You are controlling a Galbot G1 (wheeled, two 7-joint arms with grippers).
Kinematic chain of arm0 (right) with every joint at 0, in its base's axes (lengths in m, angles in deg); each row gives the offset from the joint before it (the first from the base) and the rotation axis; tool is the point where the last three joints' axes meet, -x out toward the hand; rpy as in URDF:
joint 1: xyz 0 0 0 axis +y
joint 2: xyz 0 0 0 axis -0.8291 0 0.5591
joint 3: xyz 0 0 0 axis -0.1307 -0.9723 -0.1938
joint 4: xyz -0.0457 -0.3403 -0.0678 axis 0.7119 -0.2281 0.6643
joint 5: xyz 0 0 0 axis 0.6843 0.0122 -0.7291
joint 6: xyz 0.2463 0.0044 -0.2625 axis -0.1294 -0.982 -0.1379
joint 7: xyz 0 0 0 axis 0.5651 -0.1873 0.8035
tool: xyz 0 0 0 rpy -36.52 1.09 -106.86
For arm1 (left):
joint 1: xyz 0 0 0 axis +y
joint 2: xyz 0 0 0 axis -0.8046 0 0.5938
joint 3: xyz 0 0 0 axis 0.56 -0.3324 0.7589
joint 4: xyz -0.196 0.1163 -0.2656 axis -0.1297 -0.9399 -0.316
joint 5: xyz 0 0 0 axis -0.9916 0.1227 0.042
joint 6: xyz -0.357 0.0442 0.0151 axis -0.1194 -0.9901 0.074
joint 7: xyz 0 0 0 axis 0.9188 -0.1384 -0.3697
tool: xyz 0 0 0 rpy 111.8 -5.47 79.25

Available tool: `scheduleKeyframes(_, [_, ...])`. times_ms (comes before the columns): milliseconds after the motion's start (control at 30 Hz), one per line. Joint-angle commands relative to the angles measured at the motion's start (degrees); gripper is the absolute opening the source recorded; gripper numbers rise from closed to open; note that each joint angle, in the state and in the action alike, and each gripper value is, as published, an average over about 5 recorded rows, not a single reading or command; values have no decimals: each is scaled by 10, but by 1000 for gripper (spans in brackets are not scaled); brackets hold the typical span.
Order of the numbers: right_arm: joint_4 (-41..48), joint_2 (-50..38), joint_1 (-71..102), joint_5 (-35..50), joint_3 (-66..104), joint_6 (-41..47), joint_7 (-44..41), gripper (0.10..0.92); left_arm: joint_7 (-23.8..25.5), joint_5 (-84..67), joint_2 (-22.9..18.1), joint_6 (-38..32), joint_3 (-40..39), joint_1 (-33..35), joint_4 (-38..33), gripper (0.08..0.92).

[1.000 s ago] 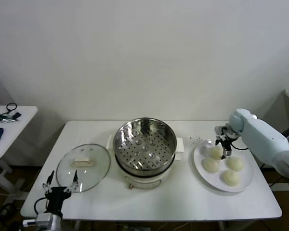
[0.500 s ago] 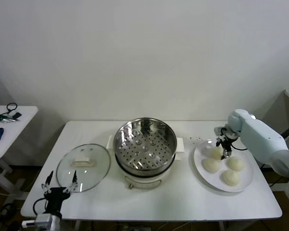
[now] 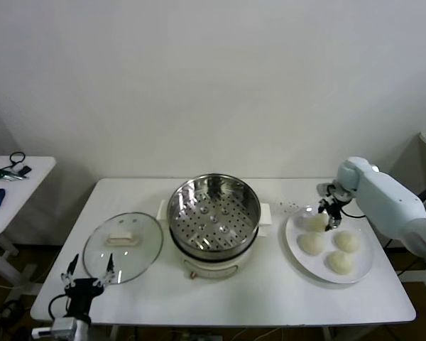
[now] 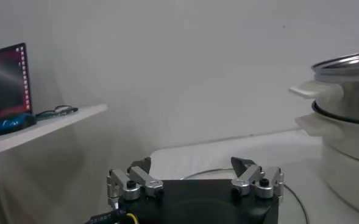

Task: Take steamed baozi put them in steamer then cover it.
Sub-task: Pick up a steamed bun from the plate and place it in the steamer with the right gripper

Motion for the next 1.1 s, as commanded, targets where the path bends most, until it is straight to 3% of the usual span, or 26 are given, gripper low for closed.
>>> scheduleKeyframes(33, [-108,-29,-132,71,-118,-27,-15,662,0,0,1,-1,-1,2,-2,823])
scheduleKeyframes(467, [-259,54,-331,103,-242,-128,-54,664,0,-1,-2,-4,-10,22,-10,823])
scheduleKeyframes(833, [-284,199,-297,-40,-186,-228,-50,670,-1,-1,4,-3,-23,40,-22,823])
scheduleKeyframes(1100, [-255,263,-196,-173,-144,-275,-31,670,-4,2,24,-4,-27,47,-28,823])
